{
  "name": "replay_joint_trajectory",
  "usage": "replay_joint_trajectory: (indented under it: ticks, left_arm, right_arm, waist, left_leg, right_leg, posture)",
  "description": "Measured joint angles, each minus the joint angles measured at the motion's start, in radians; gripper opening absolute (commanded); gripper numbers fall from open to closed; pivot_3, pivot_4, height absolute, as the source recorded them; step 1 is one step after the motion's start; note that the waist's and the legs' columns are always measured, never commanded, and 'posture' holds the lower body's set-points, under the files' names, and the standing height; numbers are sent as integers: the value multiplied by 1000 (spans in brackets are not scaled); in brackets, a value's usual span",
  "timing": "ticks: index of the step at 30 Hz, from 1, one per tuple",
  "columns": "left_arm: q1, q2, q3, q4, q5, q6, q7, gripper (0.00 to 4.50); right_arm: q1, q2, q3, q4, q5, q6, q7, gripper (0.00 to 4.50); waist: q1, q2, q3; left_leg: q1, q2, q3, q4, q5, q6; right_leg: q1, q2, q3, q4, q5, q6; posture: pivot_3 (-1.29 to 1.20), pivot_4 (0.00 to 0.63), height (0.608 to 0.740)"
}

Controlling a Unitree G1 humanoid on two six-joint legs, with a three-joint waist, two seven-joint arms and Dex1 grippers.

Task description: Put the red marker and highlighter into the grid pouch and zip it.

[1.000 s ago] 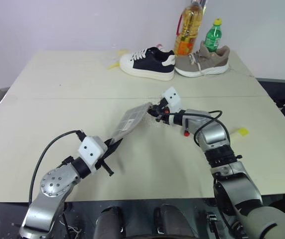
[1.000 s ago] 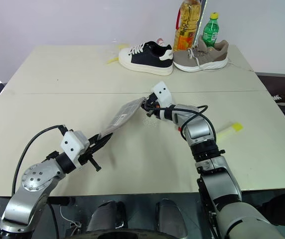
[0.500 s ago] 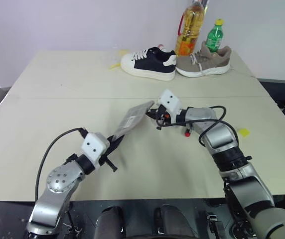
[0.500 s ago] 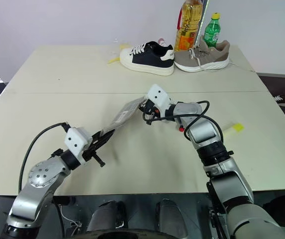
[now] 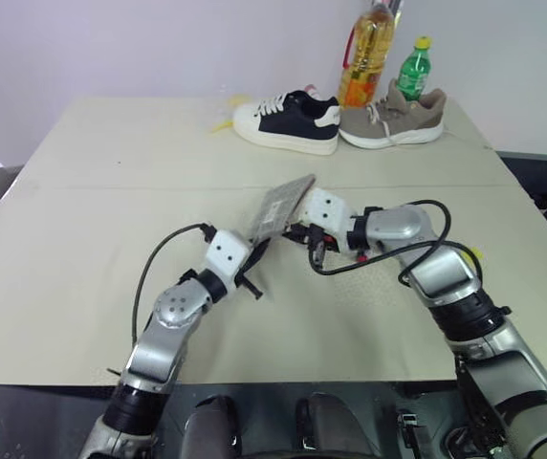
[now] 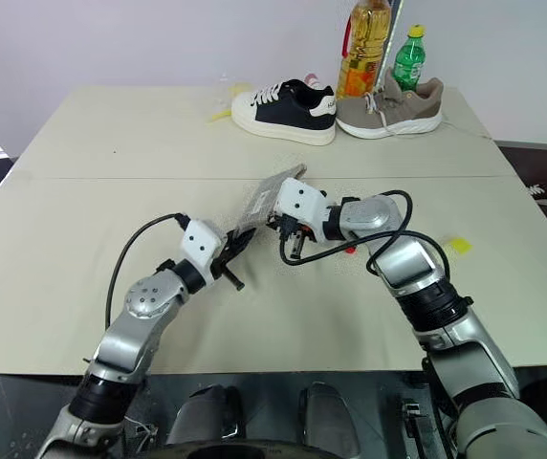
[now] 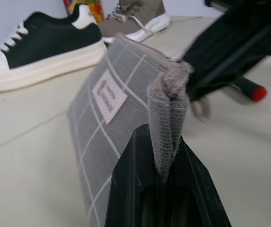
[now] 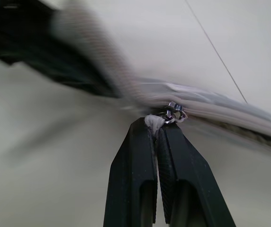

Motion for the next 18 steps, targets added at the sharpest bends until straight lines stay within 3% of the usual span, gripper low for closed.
replay_joint_trajectory:
  ticks: [8,12,17,18]
  left_arm:
    - [-50,-27,-1,69,4,-44,0,0]
    - [-48,-27,0,72,5,-45,1,0]
    - [-39,-23,1,66,8,-45,7,0]
    - [-39,-19,2,63,8,-45,8,0]
  right_arm:
    - [18,-16,9,-41,-6,0,26,26]
    - [18,-2,3,-62,8,37,25,1318]
    - [16,-21,-25,-88,55,77,42,3921]
    - [16,-32,-47,-90,68,96,42,3921]
  waist:
    - [-1,0,0]
    - [-1,0,0]
    - [7,0,0]
    - [11,0,0]
  left_leg:
    - [0,0,0,0,0,0]
    - [0,0,0,0,0,0]
    - [0,0,0,0,0,0]
    - [0,0,0,1,0,0]
  right_leg:
    - [0,1,0,0,0,0]
    - [0,1,0,0,0,0]
    - [0,0,0,0,0,0]
    - [0,0,0,0,0,0]
  posture:
    - [0,150,713]
    - [0,150,713]
    - [0,150,713]
    - [0,150,713]
